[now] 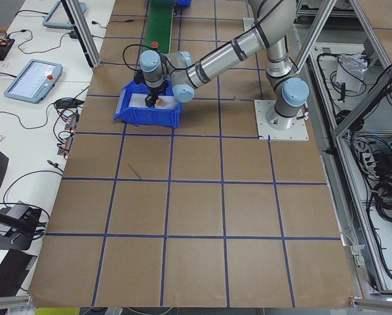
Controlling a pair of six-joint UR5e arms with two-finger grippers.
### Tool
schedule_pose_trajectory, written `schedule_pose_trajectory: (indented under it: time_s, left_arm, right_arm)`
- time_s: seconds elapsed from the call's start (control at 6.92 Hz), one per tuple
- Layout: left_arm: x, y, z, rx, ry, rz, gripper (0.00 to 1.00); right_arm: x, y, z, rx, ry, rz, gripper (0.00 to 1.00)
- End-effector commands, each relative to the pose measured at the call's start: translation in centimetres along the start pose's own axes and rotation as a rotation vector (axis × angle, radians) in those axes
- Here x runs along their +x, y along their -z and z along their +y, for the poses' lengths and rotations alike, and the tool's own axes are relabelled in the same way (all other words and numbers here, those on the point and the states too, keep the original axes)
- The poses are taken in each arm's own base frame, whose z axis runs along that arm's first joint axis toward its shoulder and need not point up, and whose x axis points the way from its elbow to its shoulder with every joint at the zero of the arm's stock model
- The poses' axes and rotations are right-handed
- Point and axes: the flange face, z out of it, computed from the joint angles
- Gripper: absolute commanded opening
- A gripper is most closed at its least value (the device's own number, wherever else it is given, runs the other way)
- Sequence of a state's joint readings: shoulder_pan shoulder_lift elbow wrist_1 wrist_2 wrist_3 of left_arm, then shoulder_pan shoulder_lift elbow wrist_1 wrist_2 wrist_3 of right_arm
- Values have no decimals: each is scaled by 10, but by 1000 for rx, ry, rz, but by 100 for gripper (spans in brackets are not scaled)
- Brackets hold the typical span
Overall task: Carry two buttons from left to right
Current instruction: 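Lower the left gripper and grasp the yellow button in the bin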
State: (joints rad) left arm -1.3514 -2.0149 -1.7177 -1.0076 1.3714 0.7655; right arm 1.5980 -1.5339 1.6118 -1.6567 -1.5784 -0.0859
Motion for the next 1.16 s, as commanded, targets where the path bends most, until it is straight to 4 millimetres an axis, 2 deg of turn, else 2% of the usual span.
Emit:
schedule_pose_trajectory:
  time_s: [0.0, 0.29, 0.43, 0.58, 0.72, 1.01]
  left_arm:
    - [-2, -6, -3, 11, 46, 3, 95]
    - [-6, -4, -8, 35, 46, -19, 83]
    - [-7, -7, -9, 43, 45, -23, 74]
    - [-6, -9, -9, 43, 67, -19, 59]
    - [-6, -10, -8, 40, 72, -17, 49]
    - [-4, -7, -10, 52, 88, -15, 36]
  right_arm:
    - [1, 1, 0, 1, -1, 0, 100]
    - [1, 0, 0, 0, 0, 0, 100]
    - [1, 1, 0, 1, -1, 0, 100]
    - [0, 2, -1, 6, 2, 1, 100]
    - [0, 2, -1, 6, 2, 1, 100]
    - [0, 1, 0, 1, 0, 0, 100]
